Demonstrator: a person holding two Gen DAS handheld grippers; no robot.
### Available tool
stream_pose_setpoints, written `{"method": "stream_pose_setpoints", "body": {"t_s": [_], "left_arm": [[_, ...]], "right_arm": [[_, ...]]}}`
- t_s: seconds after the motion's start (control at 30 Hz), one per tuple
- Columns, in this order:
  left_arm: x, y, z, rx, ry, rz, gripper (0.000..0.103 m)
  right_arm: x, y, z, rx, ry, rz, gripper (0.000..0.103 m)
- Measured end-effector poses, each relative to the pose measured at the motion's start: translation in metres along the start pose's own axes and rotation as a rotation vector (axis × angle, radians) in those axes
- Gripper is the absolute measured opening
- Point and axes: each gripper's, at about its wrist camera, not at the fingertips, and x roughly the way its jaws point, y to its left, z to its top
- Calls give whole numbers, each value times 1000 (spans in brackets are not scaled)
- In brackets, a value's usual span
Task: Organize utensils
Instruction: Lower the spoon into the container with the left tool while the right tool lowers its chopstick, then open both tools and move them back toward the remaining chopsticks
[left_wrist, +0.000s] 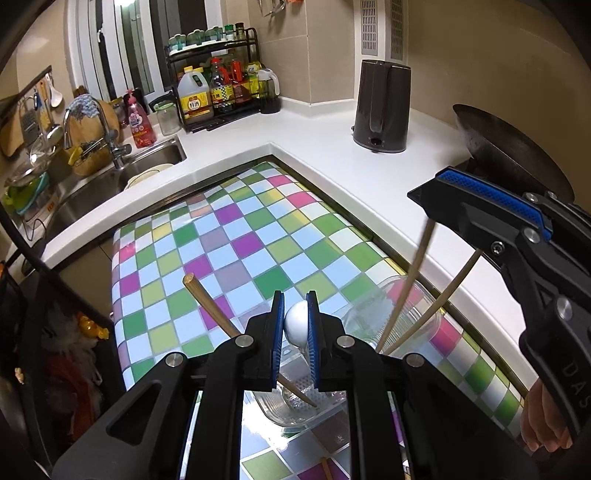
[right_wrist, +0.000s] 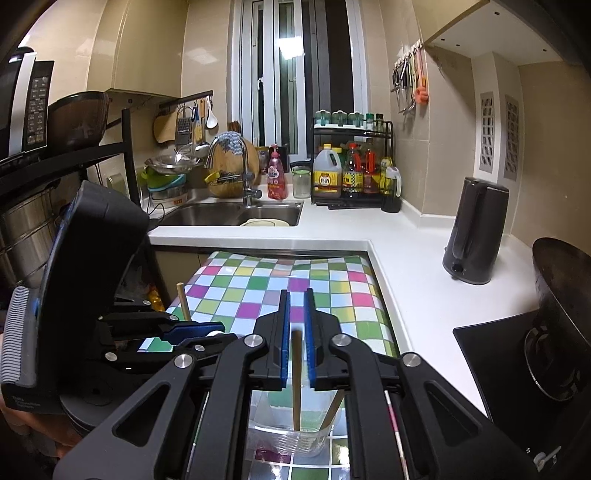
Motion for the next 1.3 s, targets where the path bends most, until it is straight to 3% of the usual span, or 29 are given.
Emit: {"method": "stream_pose_setpoints", "body": {"t_s": [0.07,0.17,0.37,0.53,0.7,0.87,1.13,1.3], "left_arm": [[-5,0,1,-2,-24,1,24],[-19,1,5,-11,-62,-8,26],[-58,2,3,-37,-133,-10,27],[-94,0,-22,-72,-180,-30,27],[-123,-1,-78,-149,-220,-66,26],[-130,-11,-150,-182,-218,-56,24],[-107,-35,-262,-235,-152,-21,19],[-102,-50,-312,-272,-114,1,18]], "right_arm": [[-2,1,1,-3,6,-8,12],[-10,1,5,-2,6,-22,28],[-50,5,11,-9,-50,-32,28],[-108,7,-2,4,-108,-26,28],[-158,8,-42,33,-124,-4,27],[-184,15,-103,60,-86,-13,15],[-183,18,-208,178,68,-2,12],[-168,19,-263,230,185,11,12]]}}
